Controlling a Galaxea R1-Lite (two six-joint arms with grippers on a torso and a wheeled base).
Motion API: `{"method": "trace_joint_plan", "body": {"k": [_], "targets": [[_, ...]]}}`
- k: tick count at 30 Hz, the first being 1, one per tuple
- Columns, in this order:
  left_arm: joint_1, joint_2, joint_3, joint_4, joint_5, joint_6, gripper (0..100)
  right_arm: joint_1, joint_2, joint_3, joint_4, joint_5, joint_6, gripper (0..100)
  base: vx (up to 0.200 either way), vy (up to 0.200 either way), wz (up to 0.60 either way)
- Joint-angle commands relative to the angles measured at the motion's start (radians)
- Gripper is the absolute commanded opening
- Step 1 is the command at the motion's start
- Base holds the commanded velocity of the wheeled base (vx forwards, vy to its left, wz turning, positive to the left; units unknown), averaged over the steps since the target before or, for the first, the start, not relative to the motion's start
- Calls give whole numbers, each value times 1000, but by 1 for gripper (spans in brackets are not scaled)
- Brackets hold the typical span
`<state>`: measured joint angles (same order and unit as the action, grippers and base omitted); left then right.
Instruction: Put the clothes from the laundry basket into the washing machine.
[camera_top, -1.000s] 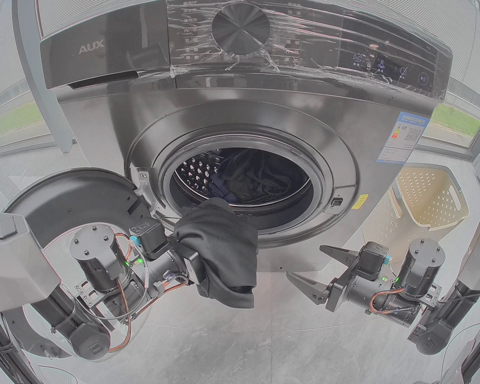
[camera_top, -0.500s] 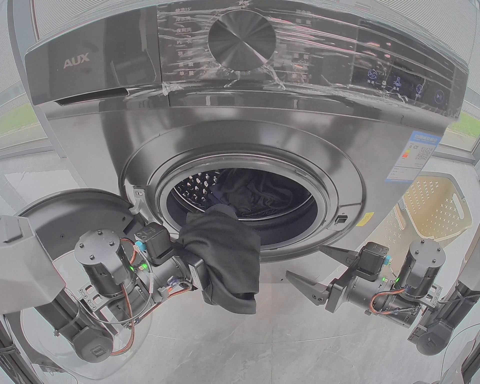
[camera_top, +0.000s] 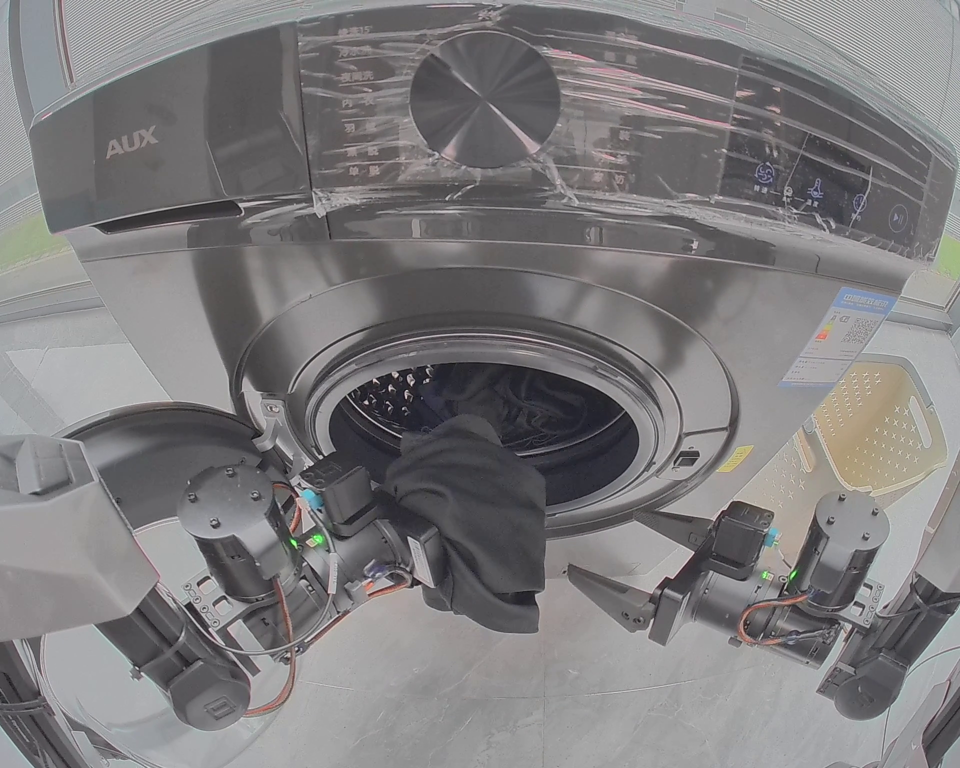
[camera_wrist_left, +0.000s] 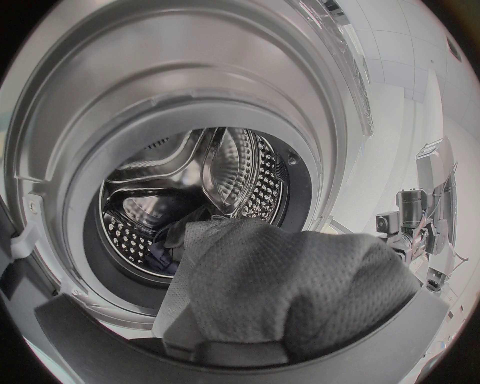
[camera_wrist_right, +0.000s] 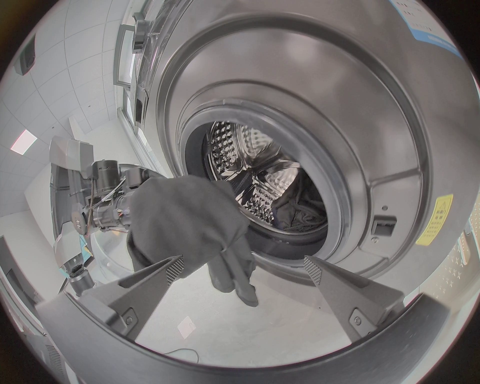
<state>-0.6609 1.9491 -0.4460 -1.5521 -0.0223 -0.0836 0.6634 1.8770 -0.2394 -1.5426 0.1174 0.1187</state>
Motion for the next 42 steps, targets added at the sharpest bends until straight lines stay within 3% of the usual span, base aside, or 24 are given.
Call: {"method": "trace_joint_plan", "body": {"k": [1, 4, 8, 14, 17, 23, 28, 39, 42], "targets": [[-16, 54, -42, 0, -31, -4, 0, 16, -1, 18, -1, -1, -1, 100, 0, 0, 0], [-17, 117, -117, 0, -64, -4, 0, 27, -12, 28, -1, -4, -1, 100, 0, 0, 0], [-6, 220, -254, 0, -62, -8, 0, 31, -30, 41, -1, -4, -1, 100, 0, 0, 0], [-2, 292, -352, 0, -57, -28, 0, 31, -42, 61, 1, -5, -4, 100, 0, 0, 0], [15, 329, -395, 0, -56, -27, 0, 33, -44, 61, 1, -5, -4, 100, 0, 0, 0], [67, 452, -663, 3, -28, -30, 0, 35, -42, 63, 1, -4, -4, 100, 0, 0, 0], [66, 496, -726, 24, -25, -28, 0, 35, -42, 61, -1, -5, -2, 100, 0, 0, 0], [92, 525, -973, 257, -16, -24, 0, 36, -32, 61, 1, -2, -1, 100, 0, 0, 0], [87, 547, -1037, 311, 15, -19, 0, 36, -29, 57, -1, -4, 1, 100, 0, 0, 0]]}}
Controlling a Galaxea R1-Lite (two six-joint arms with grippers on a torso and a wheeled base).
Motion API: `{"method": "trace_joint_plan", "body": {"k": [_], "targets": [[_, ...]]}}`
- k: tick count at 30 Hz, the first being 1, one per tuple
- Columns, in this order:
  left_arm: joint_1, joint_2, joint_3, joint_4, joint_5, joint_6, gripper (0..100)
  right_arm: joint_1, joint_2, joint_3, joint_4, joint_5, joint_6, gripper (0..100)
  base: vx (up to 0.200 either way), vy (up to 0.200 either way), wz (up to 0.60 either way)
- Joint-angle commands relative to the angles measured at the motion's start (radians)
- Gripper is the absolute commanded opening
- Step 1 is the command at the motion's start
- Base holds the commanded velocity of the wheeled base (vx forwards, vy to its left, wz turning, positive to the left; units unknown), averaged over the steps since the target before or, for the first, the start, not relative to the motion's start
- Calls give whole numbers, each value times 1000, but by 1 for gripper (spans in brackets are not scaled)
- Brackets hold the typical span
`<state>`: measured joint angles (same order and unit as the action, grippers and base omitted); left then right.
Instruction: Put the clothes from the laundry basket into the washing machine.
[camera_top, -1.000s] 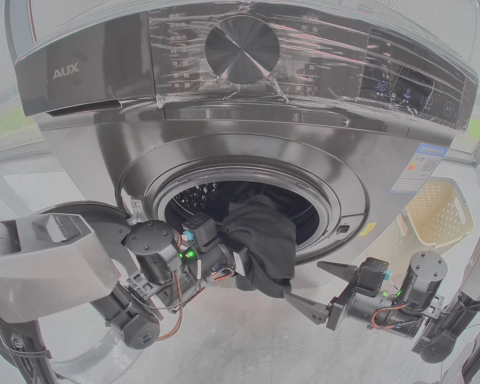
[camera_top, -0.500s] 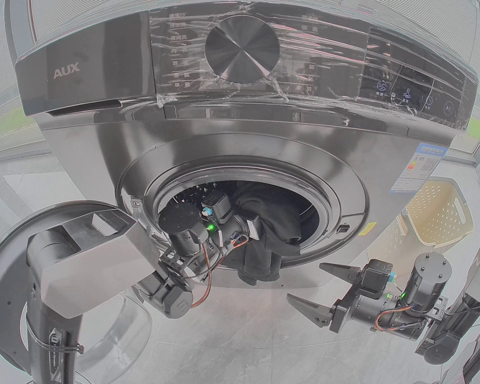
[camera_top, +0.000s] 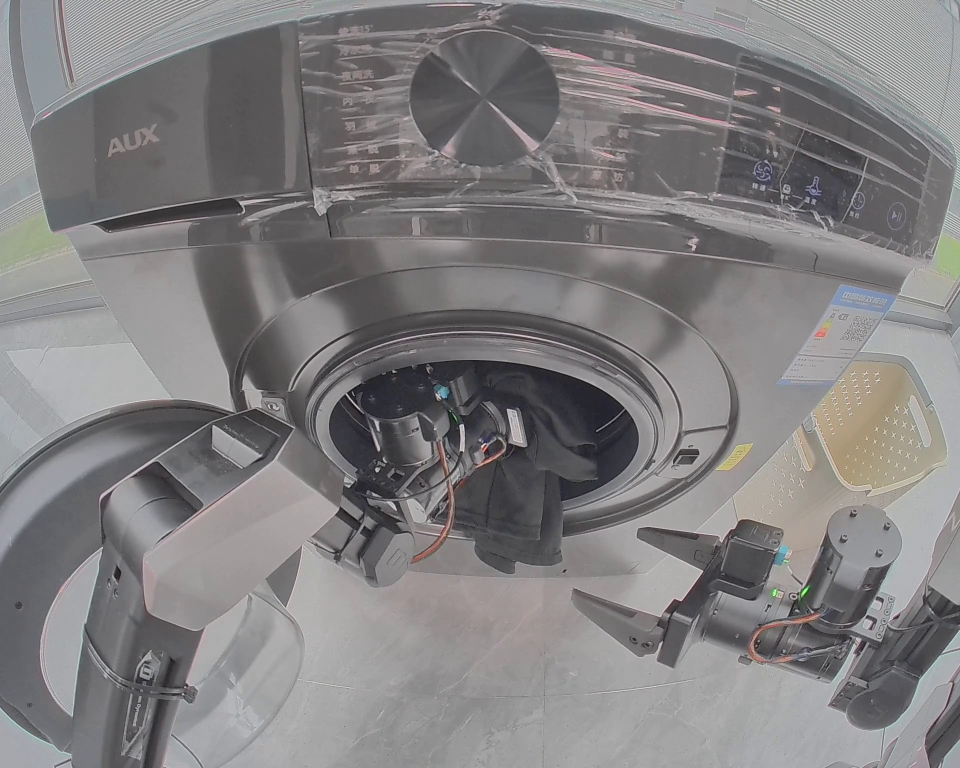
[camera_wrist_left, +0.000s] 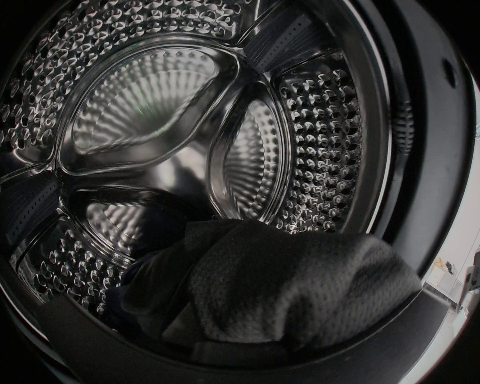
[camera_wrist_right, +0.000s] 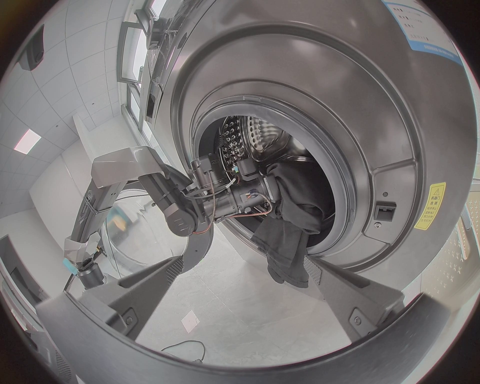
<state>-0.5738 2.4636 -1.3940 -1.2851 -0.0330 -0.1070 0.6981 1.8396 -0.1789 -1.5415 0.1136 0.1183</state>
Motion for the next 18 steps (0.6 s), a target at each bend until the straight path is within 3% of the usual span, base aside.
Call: {"method": "trace_joint_plan", "body": {"k": [1, 8, 18], "targets": [[0, 35, -95, 49, 30, 4, 0, 1, 9, -5, 0, 0, 1, 100, 0, 0, 0], [26, 75, -249, 216, 45, 27, 0, 1, 10, 3, 0, -2, 0, 100, 0, 0, 0], [43, 158, -488, 329, 113, 18, 0, 9, 24, 9, 0, -5, 1, 100, 0, 0, 0]]}}
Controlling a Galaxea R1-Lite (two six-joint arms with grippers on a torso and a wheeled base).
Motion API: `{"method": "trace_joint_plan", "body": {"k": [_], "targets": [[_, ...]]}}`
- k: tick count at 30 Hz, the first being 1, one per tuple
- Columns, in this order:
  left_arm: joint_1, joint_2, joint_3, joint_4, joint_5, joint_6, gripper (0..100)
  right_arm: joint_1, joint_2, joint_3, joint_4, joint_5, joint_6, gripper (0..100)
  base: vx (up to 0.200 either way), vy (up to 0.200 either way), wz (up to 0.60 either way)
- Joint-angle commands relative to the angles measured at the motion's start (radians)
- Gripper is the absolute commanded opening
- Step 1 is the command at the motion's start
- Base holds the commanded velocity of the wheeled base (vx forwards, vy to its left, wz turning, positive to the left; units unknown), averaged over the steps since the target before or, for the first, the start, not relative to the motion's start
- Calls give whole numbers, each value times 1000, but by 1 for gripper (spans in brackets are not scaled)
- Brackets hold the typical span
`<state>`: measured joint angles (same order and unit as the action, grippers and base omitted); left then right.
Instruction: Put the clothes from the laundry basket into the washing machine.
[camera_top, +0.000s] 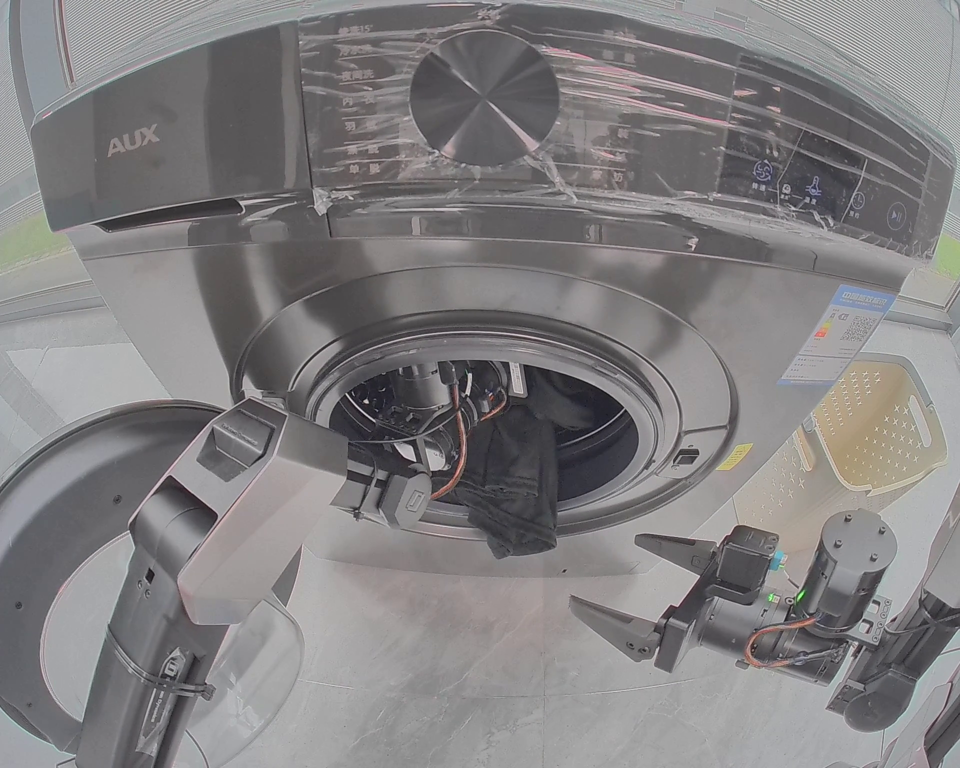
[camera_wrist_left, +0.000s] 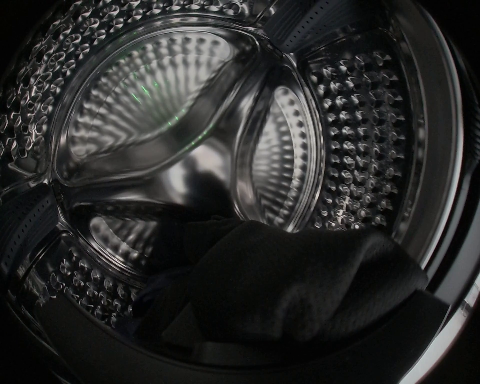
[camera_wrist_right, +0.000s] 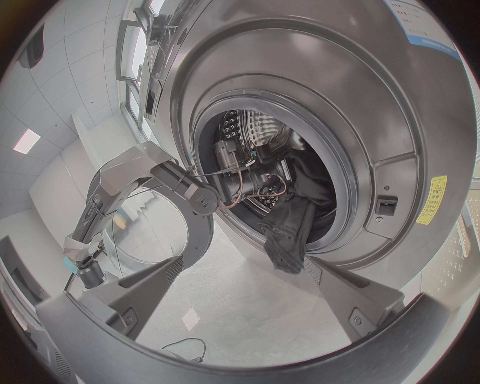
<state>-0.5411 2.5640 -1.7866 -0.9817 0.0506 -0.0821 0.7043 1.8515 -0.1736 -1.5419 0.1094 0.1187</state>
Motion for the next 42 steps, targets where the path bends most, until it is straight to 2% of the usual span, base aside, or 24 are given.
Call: {"method": "trace_joint_plan", "body": {"k": [1, 2, 3, 6, 9, 12, 15, 16, 17, 20, 23, 29, 30, 37, 39, 42], "targets": [[12, 59, -99, 26, 37, -7, 0, 3, 12, 5, 0, 0, 1, 100, 0, 0, 0], [12, 59, -99, 26, 37, -7, 0, 3, 12, 5, 0, 0, 1, 100, 0, 0, 0], [13, 58, -97, 28, 40, -7, 100, 3, 12, 5, -1, 0, 1, 100, 0, 0, 0], [15, 51, -97, 46, 54, -15, 100, 3, 12, 3, -1, 0, 1, 100, 0, 0, 0], [15, 45, -89, 104, 113, -65, 100, 4, 12, 8, -1, 0, 1, 100, 0, 0, 0], [10, 10, -47, 153, 140, -85, 100, 4, 14, 8, 0, 0, 1, 100, 0, 0, 0], [4, -25, 19, 166, 140, -84, 100, 4, 28, 8, 0, 0, 2, 100, 0, 0, 0], [-5, -70, 125, 170, 127, -79, 100, 4, 43, 9, -1, 0, 2, 100, 0, 0, 0], [-7, -73, 133, 170, 126, -79, 100, 4, 45, 9, -1, 0, 2, 100, 0, 0, 0], [-27, -133, 306, 172, 75, -77, 100, 6, 52, 6, -1, 0, 2, 100, 0, 0, 0], [-31, -146, 395, 169, 46, -74, 100, 8, 64, 6, -1, 0, 2, 100, 0, 0, 0], [-39, -142, 452, 166, 25, -54, 100, 8, 66, 6, -1, -2, 4, 100, 0, 0, 0], [-39, -140, 449, 169, 25, -53, 0, 8, 66, 6, -1, 0, 4, 100, 0, 0, 0], [-34, -97, 386, 167, 20, -56, 0, 26, 57, -4, -1, 0, 4, 100, 0, 0, 0], [-31, -82, 334, 161, 28, -64, 0, 27, 55, -6, -1, 0, 4, 100, 0, 0, 0], [-25, -56, 248, 155, 40, -96, 0, 24, 57, -6, -1, 0, 4, 100, 0, 0, 0]]}}
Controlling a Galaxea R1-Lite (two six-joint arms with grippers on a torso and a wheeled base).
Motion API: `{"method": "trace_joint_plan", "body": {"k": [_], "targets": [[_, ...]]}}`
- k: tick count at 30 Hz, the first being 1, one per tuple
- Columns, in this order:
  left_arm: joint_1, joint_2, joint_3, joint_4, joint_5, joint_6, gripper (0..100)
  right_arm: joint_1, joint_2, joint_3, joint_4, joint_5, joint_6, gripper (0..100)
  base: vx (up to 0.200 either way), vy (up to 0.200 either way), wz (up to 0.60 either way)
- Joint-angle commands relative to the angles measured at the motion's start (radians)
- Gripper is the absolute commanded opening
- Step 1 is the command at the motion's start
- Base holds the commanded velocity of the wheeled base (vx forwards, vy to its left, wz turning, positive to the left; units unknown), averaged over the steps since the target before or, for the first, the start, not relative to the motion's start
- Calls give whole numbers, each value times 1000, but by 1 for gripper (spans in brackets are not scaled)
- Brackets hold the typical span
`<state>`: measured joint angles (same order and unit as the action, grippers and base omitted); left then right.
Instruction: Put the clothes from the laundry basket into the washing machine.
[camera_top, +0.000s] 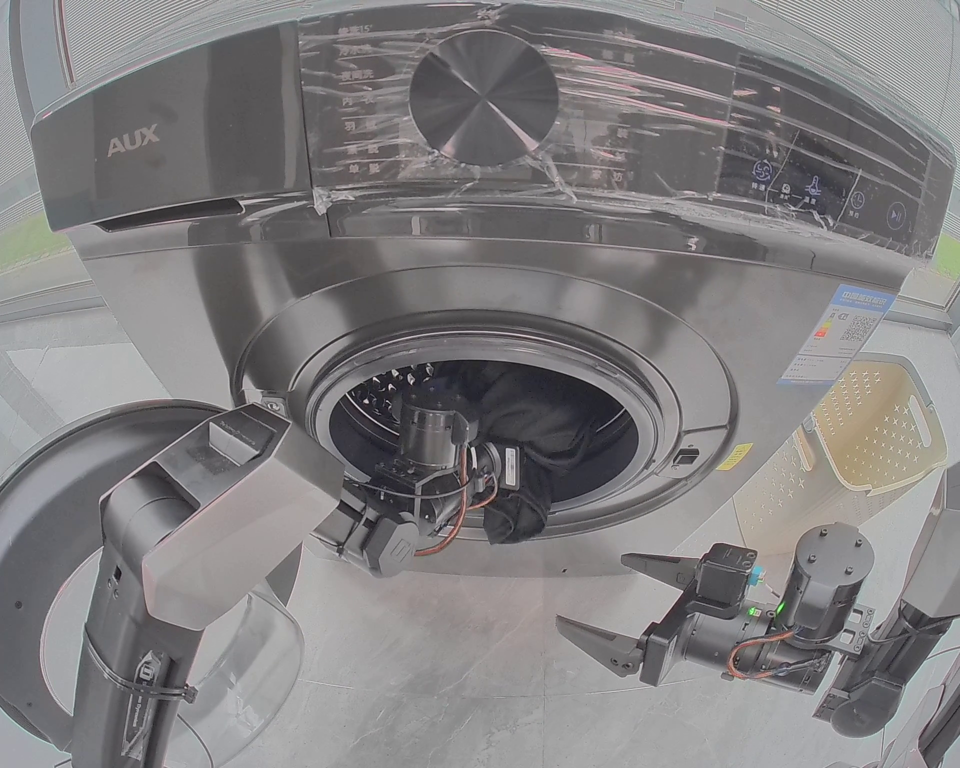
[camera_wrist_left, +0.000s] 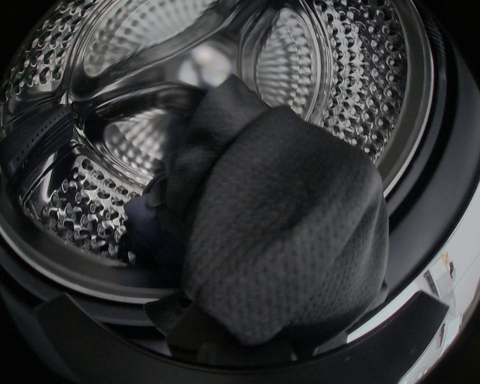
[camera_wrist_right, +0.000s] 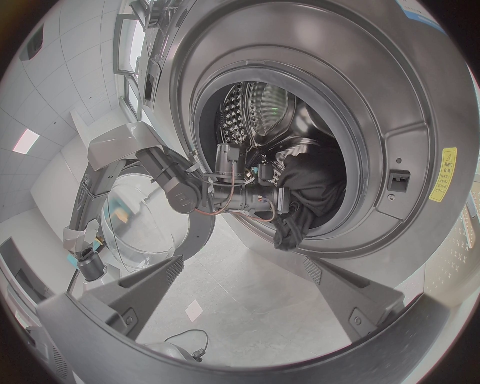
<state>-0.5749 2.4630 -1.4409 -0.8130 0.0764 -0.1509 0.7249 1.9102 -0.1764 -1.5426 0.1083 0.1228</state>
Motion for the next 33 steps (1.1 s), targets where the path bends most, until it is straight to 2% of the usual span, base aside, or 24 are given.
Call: {"method": "trace_joint_plan", "body": {"k": [1, 3, 6, 12, 17, 18, 23, 25, 33], "targets": [[10, 51, -127, -14, 26, -39, 0, 2, -2, -3, -1, 1, 0, 100, 0, 0, 0], [12, 68, -177, -17, 52, -47, 0, 2, -2, -5, -1, 1, 0, 100, 0, 0, 0], [24, 100, -256, -45, 75, -42, 0, 4, -2, -6, -1, 1, 0, 100, 0, 0, 0], [29, 166, -421, -138, 80, -24, 0, 7, -3, -8, -1, 1, 1, 100, 0, 0, 0], [35, 171, -457, -150, 83, -18, 0, 5, -5, -9, -1, 1, 1, 100, 0, 0, 0], [38, 169, -455, -147, 85, -12, 100, 5, -3, -9, -1, 1, 1, 100, 0, 0, 0], [41, 145, -378, -132, 98, -4, 100, 5, -2, -11, -1, 1, 1, 100, 0, 0, 0], [33, 65, -233, -80, 100, -4, 100, 4, -2, -9, -1, 1, 1, 100, 0, 0, 0], [13, -75, -1, -29, 80, -1, 100, 5, -2, -9, -1, 1, 1, 100, 0, 0, 0]]}}
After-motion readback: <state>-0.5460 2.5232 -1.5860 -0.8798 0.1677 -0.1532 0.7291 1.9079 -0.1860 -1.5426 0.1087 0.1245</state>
